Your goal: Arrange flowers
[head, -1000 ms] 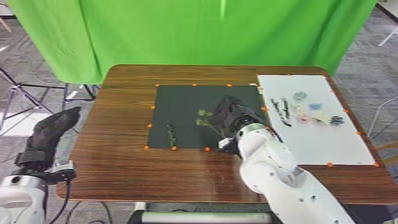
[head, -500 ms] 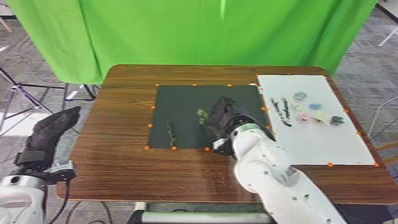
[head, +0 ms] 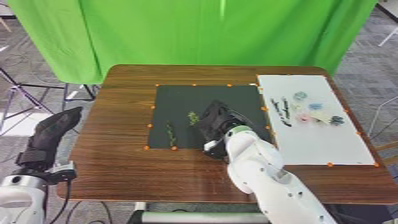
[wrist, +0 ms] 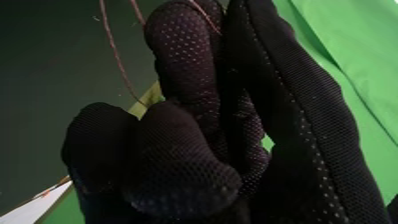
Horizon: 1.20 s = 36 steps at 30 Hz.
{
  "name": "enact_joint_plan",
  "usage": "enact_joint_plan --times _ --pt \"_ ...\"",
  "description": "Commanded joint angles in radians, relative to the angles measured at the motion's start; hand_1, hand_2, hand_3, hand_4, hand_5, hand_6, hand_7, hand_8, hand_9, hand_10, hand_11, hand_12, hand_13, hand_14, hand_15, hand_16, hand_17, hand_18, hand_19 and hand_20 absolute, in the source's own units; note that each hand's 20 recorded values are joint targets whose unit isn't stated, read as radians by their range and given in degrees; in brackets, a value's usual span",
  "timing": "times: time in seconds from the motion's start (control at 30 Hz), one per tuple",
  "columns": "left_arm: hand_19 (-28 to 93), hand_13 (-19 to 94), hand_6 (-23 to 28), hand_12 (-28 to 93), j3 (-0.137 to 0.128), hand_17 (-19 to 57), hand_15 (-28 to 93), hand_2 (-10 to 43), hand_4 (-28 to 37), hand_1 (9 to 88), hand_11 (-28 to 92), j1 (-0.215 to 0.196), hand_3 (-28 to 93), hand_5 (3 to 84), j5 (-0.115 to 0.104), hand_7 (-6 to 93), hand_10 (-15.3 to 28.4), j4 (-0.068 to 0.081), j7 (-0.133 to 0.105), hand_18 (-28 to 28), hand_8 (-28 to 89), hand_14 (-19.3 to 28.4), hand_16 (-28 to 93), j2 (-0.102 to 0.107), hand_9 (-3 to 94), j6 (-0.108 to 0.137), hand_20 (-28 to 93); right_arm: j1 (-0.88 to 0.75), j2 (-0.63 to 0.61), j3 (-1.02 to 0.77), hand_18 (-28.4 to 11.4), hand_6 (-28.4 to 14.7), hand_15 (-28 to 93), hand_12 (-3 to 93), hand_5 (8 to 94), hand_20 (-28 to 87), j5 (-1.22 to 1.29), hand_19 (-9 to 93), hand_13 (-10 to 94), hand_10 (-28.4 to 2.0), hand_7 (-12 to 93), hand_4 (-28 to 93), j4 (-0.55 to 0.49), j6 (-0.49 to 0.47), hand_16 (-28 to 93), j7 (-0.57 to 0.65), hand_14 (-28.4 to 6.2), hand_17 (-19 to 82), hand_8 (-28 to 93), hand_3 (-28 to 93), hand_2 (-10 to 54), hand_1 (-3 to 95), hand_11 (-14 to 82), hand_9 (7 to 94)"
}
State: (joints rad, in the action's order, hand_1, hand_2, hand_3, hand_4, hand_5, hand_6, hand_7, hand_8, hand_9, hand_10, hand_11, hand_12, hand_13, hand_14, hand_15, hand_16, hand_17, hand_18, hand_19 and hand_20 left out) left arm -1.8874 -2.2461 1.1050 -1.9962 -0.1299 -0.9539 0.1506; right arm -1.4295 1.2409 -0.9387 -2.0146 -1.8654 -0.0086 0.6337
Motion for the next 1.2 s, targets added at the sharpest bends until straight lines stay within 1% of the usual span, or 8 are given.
enact_joint_plan --times 0.03,0.1,0.43,0.6,0.73,1.0,1.13,1.2 --pt "2 28 2.9 8 0.004 2.7 6 2.8 -28.3 20.8 13 -0.002 63 38.7 0.003 13.6 12.5 -0.002 0.012 8.1 -8 15.6 0 -0.004 35.2 -0.018 11 -0.004 0.016 -0.002 -9.4 -3.8 68 22.2 85.4 49 0.005 93 94 -11.8 22 -8 0.027 0.028 18 -0.002 1.0 72 18 45 -9.5 63.7 32.7 93.7" --pt "2 28 3.0 8 0.004 2.7 6 2.8 -28.3 20.8 13 -0.003 63 38.7 0.002 13.6 12.5 -0.003 0.012 8.1 -8 15.6 0 -0.007 35.2 -0.019 11 -0.006 0.017 -0.003 -9.3 -3.8 68 22.3 85.4 48 0.007 93 94 -11.8 22 -9 0.033 0.025 19 -0.005 0.9 72 18 45 -9.5 63.6 32.6 93.7" --pt "2 28 3.0 8 0.004 2.5 6 2.7 -28.3 20.7 13 0.0 63 38.5 0.003 13.4 12.4 0.002 0.013 8.2 -8 15.5 0 -0.006 35.2 -0.031 11 -0.016 0.018 -0.009 -9.3 -3.9 66 22.7 84.6 46 0.012 93 94 -11.8 22 -9 0.035 -0.001 19 -0.006 0.6 72 18 48 -9.5 60.3 31.4 93.6" --pt "2 28 3.0 8 0.003 2.5 6 2.5 -28.3 20.9 13 -0.003 63 38.4 0.003 13.3 12.5 -0.001 0.015 8.3 -8 15.6 0 -0.009 35.1 -0.032 11 -0.018 0.017 -0.014 -9.4 -3.8 66 22.9 84.0 46 0.011 93 94 -11.9 22 -9 0.032 -0.006 19 -0.007 0.5 71 17 48 -9.5 58.7 31.3 93.2" --pt "2 28 3.0 8 0.007 2.5 6 2.3 -28.3 21.0 13 0.004 63 38.4 0.006 13.2 12.5 0.002 0.017 8.3 -8 15.7 0 -0.008 35.1 -0.038 10 -0.019 0.019 -0.017 -9.4 -3.8 66 23.1 83.9 45 0.014 93 94 -11.9 22 -8 0.032 -0.006 19 -0.006 0.5 71 17 48 -9.5 58.1 31.5 93.0" --pt "2 28 3.0 8 0.004 2.5 7 1.6 -28.3 21.5 13 0.002 64 38.3 0.007 13.2 12.5 0.0 0.021 8.3 -8 15.8 0 -0.009 35.1 -0.045 10 -0.019 0.017 -0.018 -9.2 -4.3 65 23.1 83.0 45 0.01 93 94 -12.2 21 -8 0.033 0.0 20 -0.009 0.5 71 17 47 -9.5 56.1 31.7 92.5" --pt "2 28 3.0 8 0.006 2.5 7 1.3 -28.2 21.8 13 0.001 64 38.2 0.007 13.2 12.4 -0.001 0.02 8.3 -8 15.8 0 -0.009 35.1 -0.043 11 -0.021 0.015 -0.02 -9.2 -4.3 65 23.0 82.9 44 0.001 93 94 -12.2 21 -6 0.032 -0.001 20 -0.008 0.5 71 17 44 -9.5 55.8 32.0 92.4" --pt "2 28 3.0 8 0.005 2.4 7 0.9 -28.2 22.0 13 0.001 64 38.2 0.009 13.2 12.4 -0.001 0.023 8.4 -8 15.8 0 -0.01 35.0 -0.048 11 -0.023 0.011 -0.022 -9.2 -4.3 65 23.0 82.7 44 0.004 93 94 -12.2 21 -6 0.03 -0.001 20 -0.009 0.5 71 17 45 -9.5 54.4 32.0 92.4"
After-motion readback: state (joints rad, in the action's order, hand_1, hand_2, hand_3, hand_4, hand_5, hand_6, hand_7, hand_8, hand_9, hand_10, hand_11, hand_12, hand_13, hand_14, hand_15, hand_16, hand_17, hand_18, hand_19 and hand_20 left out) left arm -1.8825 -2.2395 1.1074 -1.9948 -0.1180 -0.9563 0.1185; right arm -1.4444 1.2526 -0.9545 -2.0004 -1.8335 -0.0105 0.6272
